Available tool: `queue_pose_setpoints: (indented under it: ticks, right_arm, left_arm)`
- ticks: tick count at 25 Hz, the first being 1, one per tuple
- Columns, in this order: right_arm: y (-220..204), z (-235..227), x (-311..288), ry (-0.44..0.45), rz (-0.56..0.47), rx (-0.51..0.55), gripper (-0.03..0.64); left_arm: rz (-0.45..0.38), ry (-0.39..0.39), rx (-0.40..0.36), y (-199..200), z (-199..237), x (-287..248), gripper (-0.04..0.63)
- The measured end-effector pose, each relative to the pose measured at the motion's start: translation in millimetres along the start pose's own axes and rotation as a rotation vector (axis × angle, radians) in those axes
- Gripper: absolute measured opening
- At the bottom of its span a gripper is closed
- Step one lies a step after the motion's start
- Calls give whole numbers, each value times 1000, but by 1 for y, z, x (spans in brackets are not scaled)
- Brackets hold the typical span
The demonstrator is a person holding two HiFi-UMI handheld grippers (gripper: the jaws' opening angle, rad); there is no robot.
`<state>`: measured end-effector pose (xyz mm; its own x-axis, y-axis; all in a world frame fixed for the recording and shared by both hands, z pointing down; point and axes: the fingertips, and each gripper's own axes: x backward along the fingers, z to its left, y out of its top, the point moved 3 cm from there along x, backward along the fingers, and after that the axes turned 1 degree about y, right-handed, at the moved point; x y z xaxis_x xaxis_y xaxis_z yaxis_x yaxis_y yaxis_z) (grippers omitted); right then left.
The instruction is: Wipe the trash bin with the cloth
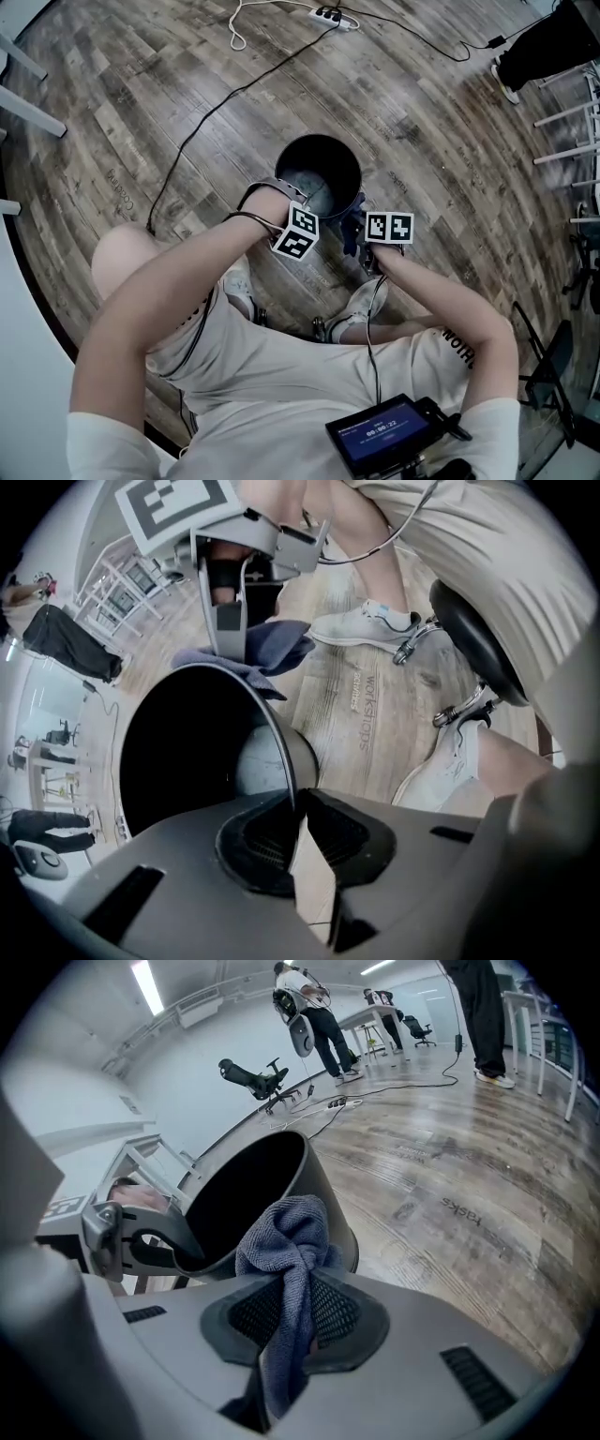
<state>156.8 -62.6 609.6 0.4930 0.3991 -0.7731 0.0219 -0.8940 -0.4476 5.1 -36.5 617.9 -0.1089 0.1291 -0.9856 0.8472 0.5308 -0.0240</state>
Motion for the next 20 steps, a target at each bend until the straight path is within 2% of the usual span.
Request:
queue_pose_setpoints:
  ticks: [6,20]
  right_arm:
    - [1,-22,-31,5,-9,80,60]
    - [-56,-67,-123,-12,80,27,60]
  left_arm:
    - [-62,-31,85,16,0,2,31]
    - [-116,-45,137,22,5,4,29]
